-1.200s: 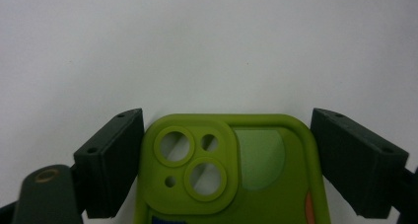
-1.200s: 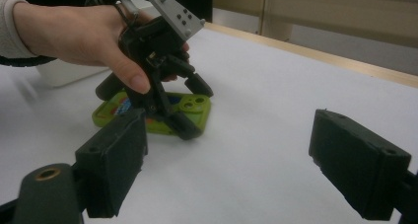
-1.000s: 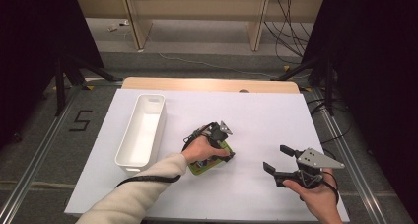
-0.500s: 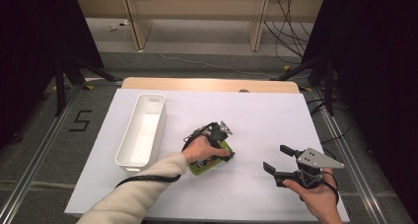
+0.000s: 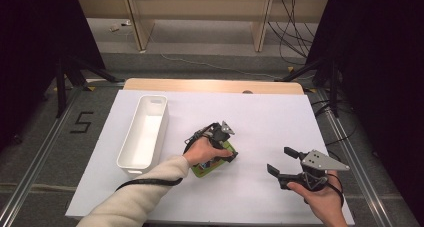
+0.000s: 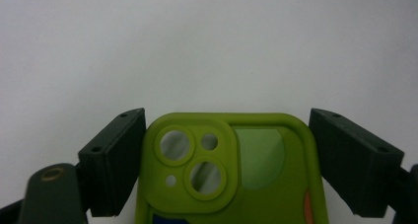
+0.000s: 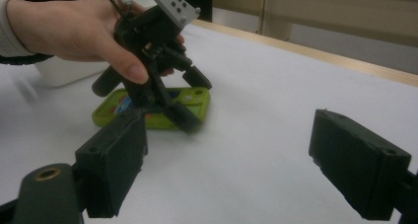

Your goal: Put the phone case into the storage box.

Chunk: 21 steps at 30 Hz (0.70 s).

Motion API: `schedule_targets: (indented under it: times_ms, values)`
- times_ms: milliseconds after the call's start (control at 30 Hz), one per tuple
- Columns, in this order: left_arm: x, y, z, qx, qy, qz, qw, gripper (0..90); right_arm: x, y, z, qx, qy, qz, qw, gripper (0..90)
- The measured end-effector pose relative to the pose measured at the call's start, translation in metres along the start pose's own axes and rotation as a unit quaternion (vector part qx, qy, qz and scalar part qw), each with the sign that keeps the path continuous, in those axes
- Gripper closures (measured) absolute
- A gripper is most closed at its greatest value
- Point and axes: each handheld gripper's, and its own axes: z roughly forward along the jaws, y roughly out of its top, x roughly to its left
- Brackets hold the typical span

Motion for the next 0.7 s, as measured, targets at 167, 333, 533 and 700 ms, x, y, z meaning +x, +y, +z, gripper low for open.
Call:
schedule_targets:
  times_ms: [167,333,533,700]
  values:
    - [0.001,0.004,-0.009,-0.020,0.004,-0.006,0.9998,16.9,0.000,0.000,0.000,0.000,0.000,0.000,1.0000,16.0]
    - [0.001,0.008,-0.018,-0.041,0.016,-0.008,0.9990,17.0,0.000,0.000,0.000,0.000,-0.001,0.000,1.0000,16.0]
    - [0.001,0.013,-0.031,-0.073,0.029,-0.013,0.9968,17.0,0.000,0.000,0.000,0.000,-0.001,0.000,1.0000,16.0]
    - [0.003,0.016,-0.043,-0.100,0.043,-0.018,0.9939,16.9,0.000,0.000,0.000,0.000,-0.001,0.000,1.0000,16.0]
